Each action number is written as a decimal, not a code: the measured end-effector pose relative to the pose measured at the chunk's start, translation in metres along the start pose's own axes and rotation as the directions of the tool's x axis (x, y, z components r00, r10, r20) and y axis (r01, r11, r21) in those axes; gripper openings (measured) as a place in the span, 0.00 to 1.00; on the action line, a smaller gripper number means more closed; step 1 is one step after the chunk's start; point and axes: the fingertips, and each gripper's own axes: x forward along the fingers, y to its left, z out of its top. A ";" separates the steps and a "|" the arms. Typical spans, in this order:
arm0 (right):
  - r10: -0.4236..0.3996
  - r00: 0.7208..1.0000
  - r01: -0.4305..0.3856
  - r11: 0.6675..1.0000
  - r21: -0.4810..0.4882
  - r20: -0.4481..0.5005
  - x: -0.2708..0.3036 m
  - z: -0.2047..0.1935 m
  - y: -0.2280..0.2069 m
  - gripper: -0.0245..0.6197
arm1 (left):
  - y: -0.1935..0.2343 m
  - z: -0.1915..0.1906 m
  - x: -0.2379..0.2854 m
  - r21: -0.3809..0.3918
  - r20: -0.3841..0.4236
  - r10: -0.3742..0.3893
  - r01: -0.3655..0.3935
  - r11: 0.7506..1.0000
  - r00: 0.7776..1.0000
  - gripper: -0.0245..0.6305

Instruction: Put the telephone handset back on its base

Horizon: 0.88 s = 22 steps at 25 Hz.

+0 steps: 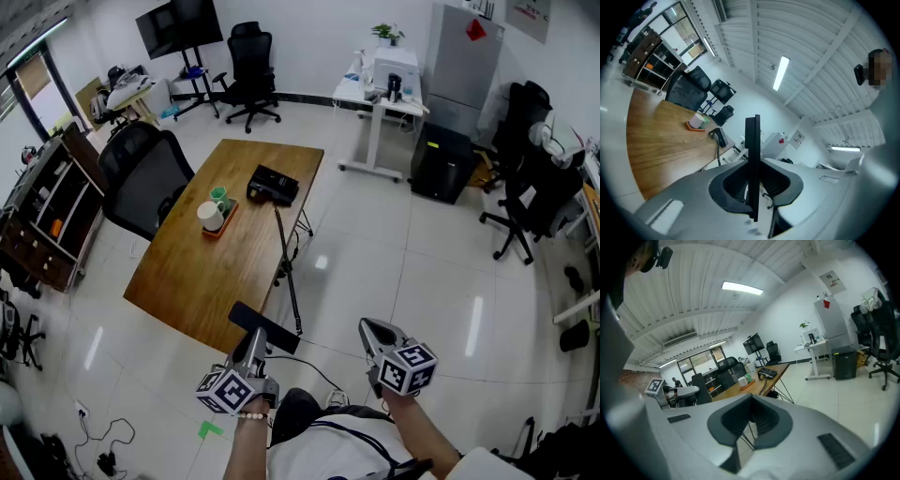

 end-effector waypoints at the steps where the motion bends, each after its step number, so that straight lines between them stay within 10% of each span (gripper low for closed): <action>1: 0.001 1.000 -0.001 1.000 0.003 -0.001 0.001 0.000 -0.003 0.04 | -0.001 0.001 0.002 -0.001 0.004 0.001 -0.001 1.000 1.000 0.15; 22: 0.019 0.999 -0.019 1.000 0.002 -0.032 0.080 0.043 -0.083 0.04 | 0.017 0.017 0.113 -0.042 0.024 0.014 -0.013 0.999 1.000 0.15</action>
